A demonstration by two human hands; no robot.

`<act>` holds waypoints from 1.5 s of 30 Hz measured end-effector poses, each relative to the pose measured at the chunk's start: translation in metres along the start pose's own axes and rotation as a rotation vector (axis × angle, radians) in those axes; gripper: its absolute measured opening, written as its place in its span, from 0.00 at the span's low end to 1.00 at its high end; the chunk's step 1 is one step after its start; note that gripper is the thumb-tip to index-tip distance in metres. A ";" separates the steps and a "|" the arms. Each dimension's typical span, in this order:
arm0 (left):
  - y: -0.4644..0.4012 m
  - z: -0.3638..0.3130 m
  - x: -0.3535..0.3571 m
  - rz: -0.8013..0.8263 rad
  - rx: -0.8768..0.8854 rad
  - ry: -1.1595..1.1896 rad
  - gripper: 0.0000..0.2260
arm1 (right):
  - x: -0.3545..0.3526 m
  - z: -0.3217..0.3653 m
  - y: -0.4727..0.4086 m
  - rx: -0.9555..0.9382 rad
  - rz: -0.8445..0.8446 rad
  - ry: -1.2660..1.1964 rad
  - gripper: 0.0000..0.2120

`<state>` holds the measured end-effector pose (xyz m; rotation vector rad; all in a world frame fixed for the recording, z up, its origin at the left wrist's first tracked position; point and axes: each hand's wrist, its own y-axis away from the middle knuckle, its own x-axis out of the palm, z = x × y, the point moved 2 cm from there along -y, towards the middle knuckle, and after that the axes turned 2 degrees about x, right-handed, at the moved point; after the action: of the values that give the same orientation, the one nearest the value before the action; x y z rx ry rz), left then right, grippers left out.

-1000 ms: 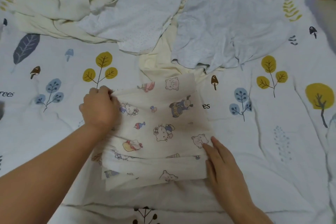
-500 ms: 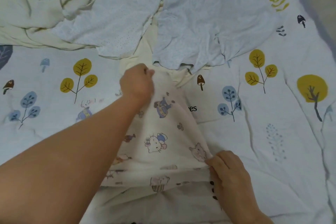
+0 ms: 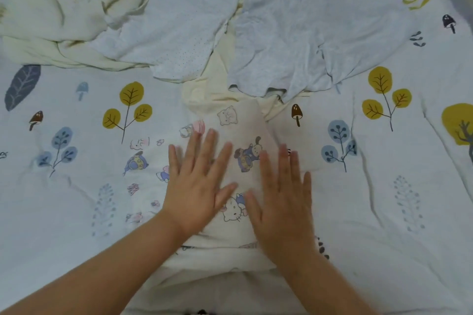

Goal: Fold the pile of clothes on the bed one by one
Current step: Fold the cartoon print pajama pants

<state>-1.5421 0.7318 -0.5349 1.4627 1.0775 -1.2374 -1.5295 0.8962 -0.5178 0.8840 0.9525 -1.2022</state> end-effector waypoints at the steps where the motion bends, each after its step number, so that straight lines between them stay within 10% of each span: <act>1: 0.013 0.015 0.009 0.113 -0.020 -0.043 0.31 | 0.012 0.001 -0.001 -0.068 0.131 0.102 0.33; 4: 0.032 0.056 0.028 0.261 -0.132 -0.065 0.35 | 0.040 -0.019 0.006 -0.146 0.340 0.230 0.32; 20: 0.073 0.046 0.013 0.268 -0.150 0.045 0.32 | 0.017 0.014 0.036 -0.226 0.217 0.204 0.25; 24: 0.088 0.059 -0.007 -0.226 -0.514 0.335 0.28 | -0.002 -0.006 0.010 0.120 0.139 -0.096 0.25; 28: 0.088 0.075 0.003 -0.087 -1.002 0.893 0.27 | -0.012 -0.015 -0.013 0.418 0.221 -0.334 0.22; 33: 0.083 0.079 0.000 -0.056 -0.939 1.102 0.25 | -0.002 -0.008 -0.029 0.477 0.381 -0.399 0.21; 45: 0.114 0.088 -0.062 -0.216 -0.754 1.127 0.29 | -0.057 0.059 -0.011 0.177 0.166 -0.420 0.05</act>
<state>-1.4561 0.6190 -0.4690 1.3874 2.1657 0.0727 -1.5393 0.8598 -0.4445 0.7896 0.4321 -1.2754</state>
